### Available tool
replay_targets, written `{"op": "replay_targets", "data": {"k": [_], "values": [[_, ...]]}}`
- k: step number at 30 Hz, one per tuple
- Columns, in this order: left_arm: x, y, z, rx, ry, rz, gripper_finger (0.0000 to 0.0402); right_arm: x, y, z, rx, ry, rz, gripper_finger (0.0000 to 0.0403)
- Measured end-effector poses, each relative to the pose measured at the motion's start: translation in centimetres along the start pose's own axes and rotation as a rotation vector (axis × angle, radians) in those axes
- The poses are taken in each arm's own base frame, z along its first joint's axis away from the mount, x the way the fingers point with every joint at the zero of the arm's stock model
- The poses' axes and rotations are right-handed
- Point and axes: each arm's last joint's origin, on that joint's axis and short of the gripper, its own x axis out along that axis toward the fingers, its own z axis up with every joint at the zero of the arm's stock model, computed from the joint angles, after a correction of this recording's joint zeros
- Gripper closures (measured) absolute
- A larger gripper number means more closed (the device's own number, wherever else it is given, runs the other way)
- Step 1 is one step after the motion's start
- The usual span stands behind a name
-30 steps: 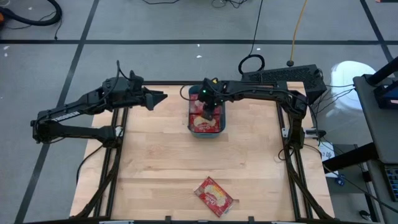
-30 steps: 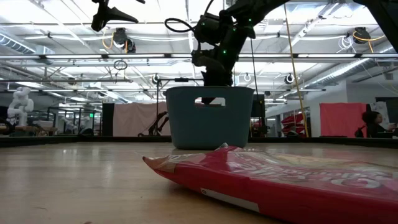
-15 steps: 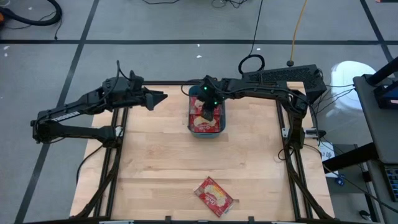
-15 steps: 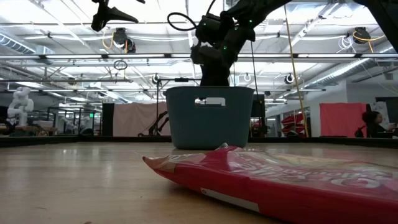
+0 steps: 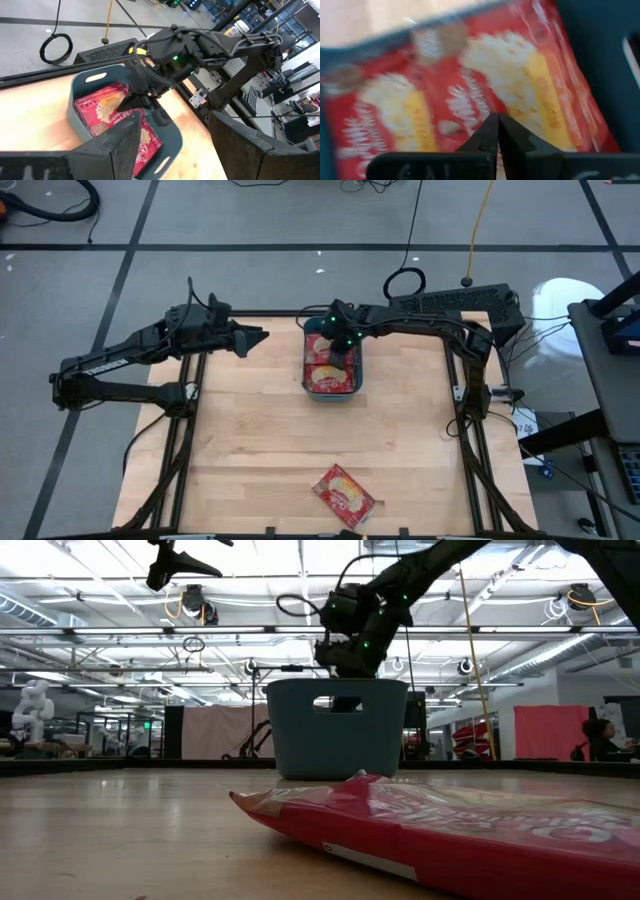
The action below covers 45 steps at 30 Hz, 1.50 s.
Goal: Sort popcorn bags into baskets
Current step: Put the red popcorn bag into the blue bin
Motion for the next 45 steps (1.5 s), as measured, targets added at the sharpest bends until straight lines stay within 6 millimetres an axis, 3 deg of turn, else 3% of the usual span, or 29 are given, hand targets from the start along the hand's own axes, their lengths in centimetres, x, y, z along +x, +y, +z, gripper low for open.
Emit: {"op": "replay_targets", "data": {"k": [11,27,33,37,45], "values": [[0.0,0.1,0.1,0.006,-0.036,0.041,0.0167,0.8,-1.8,-1.0,0.012,-0.025,-0.023,0.0402],[0.0,0.2,0.2,-0.024,-0.055,0.059,0.0167,0.7,-2.7,-0.1,-0.042,-0.113,-0.132,0.0403],[0.0,0.1,0.1,-0.052,-0.052,0.053,0.0167,0.3,-2.5,-0.2,0.038,-0.115,-0.123,0.0403],[0.0,-0.2,-0.2,-0.030,-0.033,0.038,0.0167,-2.3,-1.7,0.4,0.069,-0.177,-0.122,0.0403],[-0.2,0.1,-1.8,0.037,0.125,0.077,0.0167,-9.8,1.4,0.5,0.160,-0.290,-0.074,0.0403]]}}
